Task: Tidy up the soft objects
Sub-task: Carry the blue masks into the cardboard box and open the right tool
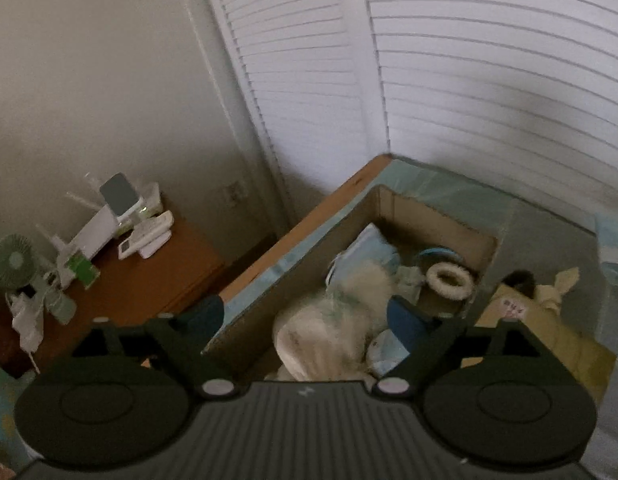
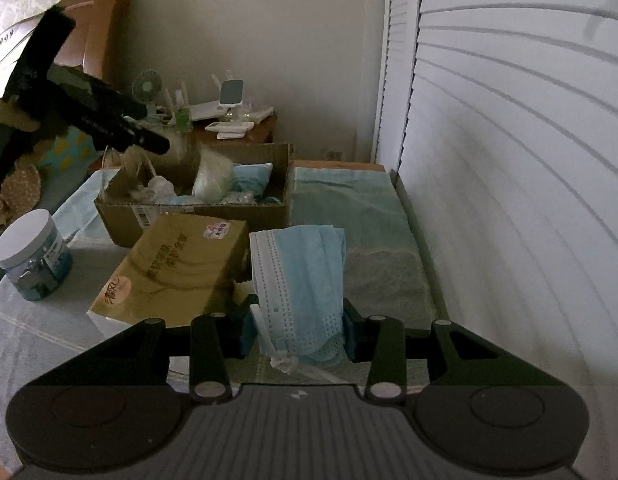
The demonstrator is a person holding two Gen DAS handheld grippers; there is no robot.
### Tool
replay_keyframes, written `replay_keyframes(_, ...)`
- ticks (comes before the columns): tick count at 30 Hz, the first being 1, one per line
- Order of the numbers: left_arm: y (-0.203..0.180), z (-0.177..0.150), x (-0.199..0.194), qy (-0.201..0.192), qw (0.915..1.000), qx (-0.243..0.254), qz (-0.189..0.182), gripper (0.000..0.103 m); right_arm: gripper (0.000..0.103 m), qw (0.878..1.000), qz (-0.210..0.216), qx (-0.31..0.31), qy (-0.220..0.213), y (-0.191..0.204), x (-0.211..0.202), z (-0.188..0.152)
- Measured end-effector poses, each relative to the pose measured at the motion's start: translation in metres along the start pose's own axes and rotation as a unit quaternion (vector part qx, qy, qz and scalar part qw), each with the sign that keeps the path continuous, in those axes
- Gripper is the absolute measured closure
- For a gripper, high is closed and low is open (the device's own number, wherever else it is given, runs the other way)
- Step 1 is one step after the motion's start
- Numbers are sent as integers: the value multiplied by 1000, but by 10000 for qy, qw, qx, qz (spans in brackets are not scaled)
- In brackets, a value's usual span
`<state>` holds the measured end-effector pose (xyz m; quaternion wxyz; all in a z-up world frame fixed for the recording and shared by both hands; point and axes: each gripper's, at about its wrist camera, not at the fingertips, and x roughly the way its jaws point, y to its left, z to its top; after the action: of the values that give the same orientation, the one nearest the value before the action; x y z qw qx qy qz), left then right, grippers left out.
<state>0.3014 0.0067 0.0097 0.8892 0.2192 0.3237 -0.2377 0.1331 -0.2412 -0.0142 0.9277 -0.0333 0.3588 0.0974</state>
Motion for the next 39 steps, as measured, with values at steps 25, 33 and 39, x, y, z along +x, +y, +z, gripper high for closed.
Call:
replay_keyframes(25,-58,-75,-124,-319,9846,-1672,397,3,57,9992,206,-342,-37,21,2,17)
replay_keyframes(33,-98,-95,-142,-493,9799,-1877,452,3,57,9976,330,-573,-214,29,9,45)
replay_keyframes(39,-110,-104,-142,-506,9765,-2077,282,3,56,9952,515,-790,-267,37,33,81)
